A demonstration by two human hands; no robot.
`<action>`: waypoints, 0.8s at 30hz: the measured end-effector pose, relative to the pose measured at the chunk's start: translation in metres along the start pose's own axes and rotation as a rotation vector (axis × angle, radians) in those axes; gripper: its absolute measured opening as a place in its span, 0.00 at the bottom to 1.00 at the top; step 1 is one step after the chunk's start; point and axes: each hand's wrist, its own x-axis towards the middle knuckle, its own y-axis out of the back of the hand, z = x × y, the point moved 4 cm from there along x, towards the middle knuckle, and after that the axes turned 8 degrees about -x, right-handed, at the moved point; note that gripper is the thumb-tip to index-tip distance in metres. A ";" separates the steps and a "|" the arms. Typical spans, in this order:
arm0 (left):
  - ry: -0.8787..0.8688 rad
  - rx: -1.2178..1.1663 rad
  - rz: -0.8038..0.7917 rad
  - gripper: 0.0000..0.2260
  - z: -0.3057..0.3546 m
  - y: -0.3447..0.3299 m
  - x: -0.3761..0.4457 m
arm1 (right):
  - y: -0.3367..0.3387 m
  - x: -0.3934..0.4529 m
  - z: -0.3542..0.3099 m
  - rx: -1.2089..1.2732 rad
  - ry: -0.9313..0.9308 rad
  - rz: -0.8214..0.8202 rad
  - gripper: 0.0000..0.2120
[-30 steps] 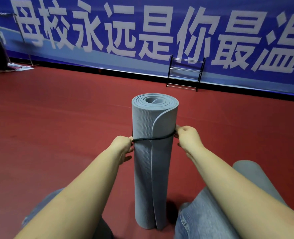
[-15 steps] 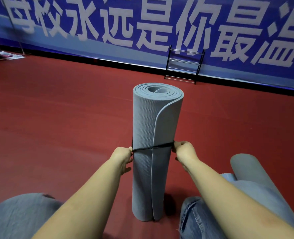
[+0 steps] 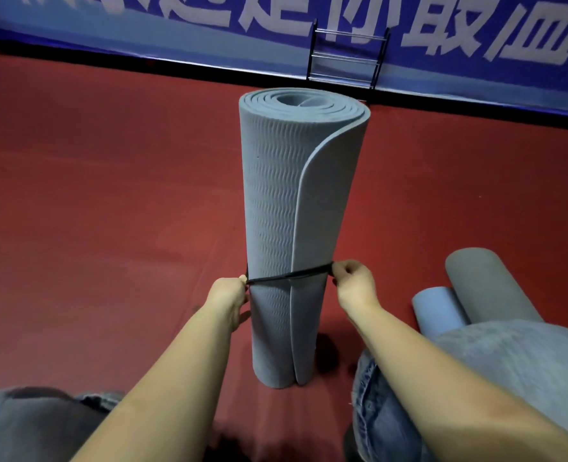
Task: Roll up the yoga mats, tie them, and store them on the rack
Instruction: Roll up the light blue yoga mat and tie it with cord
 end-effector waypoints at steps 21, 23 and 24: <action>0.050 -0.003 -0.392 0.25 -0.010 0.000 -0.032 | -0.032 -0.006 0.012 0.401 -0.204 -0.289 0.11; -0.036 -0.059 -0.433 0.29 -0.010 0.003 -0.029 | -0.034 -0.007 0.009 0.317 -0.155 -0.302 0.19; -0.061 -0.100 -0.432 0.37 -0.009 0.005 -0.027 | -0.035 -0.008 0.008 0.278 -0.142 -0.293 0.21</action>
